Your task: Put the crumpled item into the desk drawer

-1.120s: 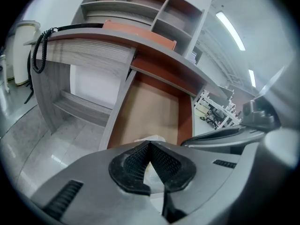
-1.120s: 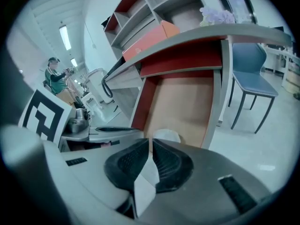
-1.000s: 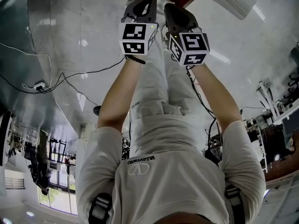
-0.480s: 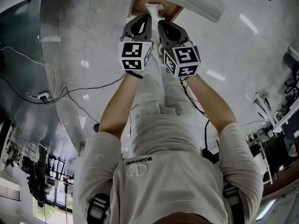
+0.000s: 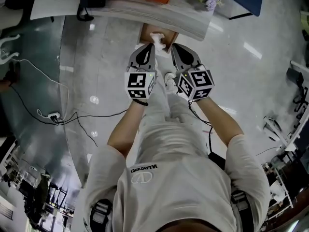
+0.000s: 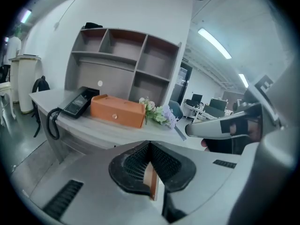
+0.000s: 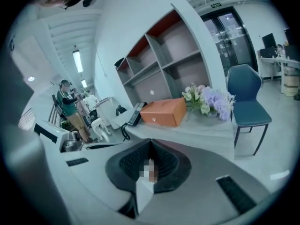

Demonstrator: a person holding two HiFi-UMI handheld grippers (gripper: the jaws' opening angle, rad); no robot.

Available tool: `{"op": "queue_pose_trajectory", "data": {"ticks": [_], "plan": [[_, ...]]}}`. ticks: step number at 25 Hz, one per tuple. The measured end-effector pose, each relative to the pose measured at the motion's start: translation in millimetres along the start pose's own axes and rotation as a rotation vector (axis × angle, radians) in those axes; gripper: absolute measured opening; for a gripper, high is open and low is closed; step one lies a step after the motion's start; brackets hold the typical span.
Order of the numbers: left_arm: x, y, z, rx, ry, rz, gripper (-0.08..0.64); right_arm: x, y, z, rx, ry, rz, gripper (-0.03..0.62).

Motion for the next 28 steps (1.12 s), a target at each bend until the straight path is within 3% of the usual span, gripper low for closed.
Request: {"op": "queue_pose_trajectory", "data": {"ticks": [5, 10, 17, 21, 28], "plan": [[-45, 37, 21, -0.01, -0.01, 0.068, -0.002, -54, 37, -14, -0.022, -0.018, 0.075, -0.002], [-82, 83, 36, 0.049, -0.034, 0.167, -0.002, -102, 79, -26, -0.074, -0.039, 0.164, -0.002], [-136, 139, 41, 0.023, -0.041, 0.299, -0.002, -173, 121, -38, -0.111, -0.068, 0.278, -0.002], [-158, 161, 49, 0.032, -0.051, 0.373, -0.002, -209, 136, -37, -0.082, -0.077, 0.352, -0.002], [-191, 182, 66, 0.058, -0.049, 0.459, -0.002, -274, 160, -42, -0.122, -0.115, 0.453, -0.002]]}}
Point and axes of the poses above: the fingertips, and each gripper's own axes: x forward along the fingers, z to its right, y out of its top, the point moved 10 cm from there along -x, backward along the fingers, and after that the axes turned 9 degrees about y, right-handed, at the moved point
